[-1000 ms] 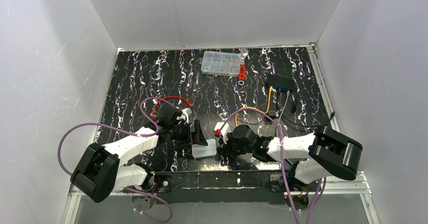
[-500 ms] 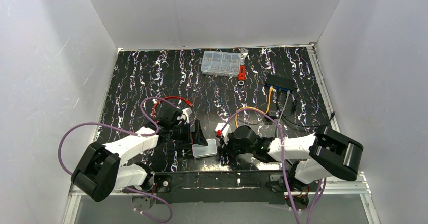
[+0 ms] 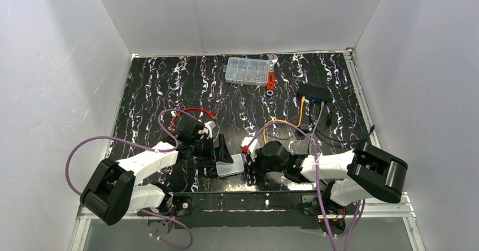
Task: Insert the plug into the switch port
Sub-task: Insert the connector into the switch port.
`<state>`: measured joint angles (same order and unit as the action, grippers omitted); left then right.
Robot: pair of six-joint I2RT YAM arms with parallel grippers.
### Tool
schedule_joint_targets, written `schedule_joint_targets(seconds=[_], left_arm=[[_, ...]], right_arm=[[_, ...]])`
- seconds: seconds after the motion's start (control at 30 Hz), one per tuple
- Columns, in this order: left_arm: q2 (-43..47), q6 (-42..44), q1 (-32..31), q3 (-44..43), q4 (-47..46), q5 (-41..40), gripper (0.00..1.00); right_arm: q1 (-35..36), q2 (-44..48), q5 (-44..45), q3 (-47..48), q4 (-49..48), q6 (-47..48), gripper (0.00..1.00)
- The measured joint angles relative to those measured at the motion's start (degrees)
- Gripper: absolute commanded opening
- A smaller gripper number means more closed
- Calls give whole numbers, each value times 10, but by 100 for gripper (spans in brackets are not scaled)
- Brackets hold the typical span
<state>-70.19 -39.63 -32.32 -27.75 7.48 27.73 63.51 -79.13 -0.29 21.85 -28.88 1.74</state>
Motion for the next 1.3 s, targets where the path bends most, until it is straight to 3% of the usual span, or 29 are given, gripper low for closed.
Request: schedule_joint_targets(seconds=[0.4, 0.87, 1.3], left_arm=[[3, 0, -2, 0, 3, -7, 98], [6, 0, -2, -2, 13, -14, 98], [4, 1, -2, -3, 13, -9, 98]], right_arm=[[3, 0, 7, 0, 0, 0, 1], [9, 1, -92, -8, -3, 11, 1], [14, 0, -104, -7, -8, 12, 1]])
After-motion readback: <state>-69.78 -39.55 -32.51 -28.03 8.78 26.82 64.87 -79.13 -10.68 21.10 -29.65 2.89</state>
